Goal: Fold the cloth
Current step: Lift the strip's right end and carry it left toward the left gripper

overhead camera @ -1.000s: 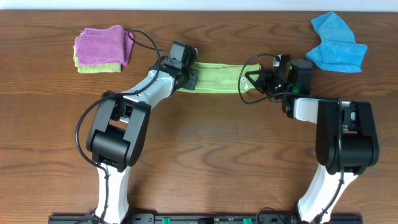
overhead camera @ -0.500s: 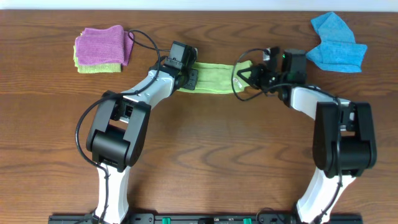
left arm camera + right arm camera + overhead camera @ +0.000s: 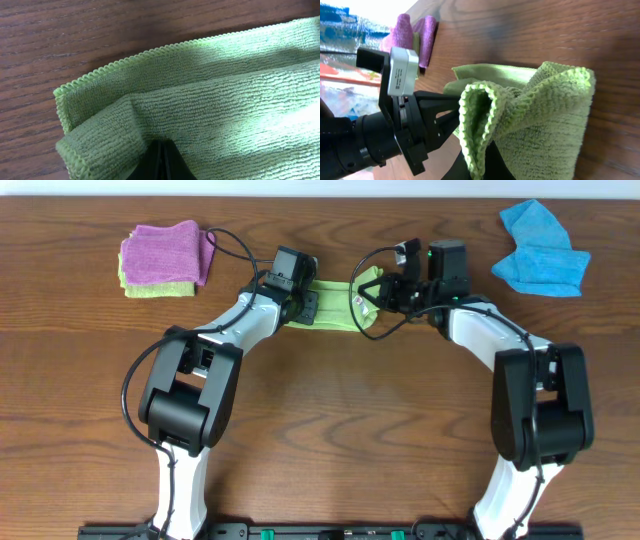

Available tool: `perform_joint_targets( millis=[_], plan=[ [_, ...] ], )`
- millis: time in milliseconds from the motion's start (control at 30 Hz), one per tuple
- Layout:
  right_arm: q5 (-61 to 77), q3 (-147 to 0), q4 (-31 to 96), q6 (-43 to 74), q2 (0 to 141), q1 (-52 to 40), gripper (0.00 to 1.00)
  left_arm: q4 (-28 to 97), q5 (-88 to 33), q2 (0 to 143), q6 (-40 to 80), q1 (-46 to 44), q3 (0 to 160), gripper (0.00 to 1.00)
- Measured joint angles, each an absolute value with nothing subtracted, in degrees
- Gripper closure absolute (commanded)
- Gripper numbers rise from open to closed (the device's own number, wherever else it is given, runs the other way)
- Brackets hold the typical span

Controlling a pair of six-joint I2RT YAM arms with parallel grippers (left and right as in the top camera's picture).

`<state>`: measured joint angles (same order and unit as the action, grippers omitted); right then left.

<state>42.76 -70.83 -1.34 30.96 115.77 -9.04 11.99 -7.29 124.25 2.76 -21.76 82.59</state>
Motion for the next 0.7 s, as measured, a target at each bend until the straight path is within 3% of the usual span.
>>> perform_joint_targets(
  millis=[700],
  plan=[
    [38.04, -70.87, -0.62, 29.50, 113.65, -12.88, 0.98, 12.60, -13.58, 121.14, 6.83, -14.72, 82.59, 0.94]
  ],
)
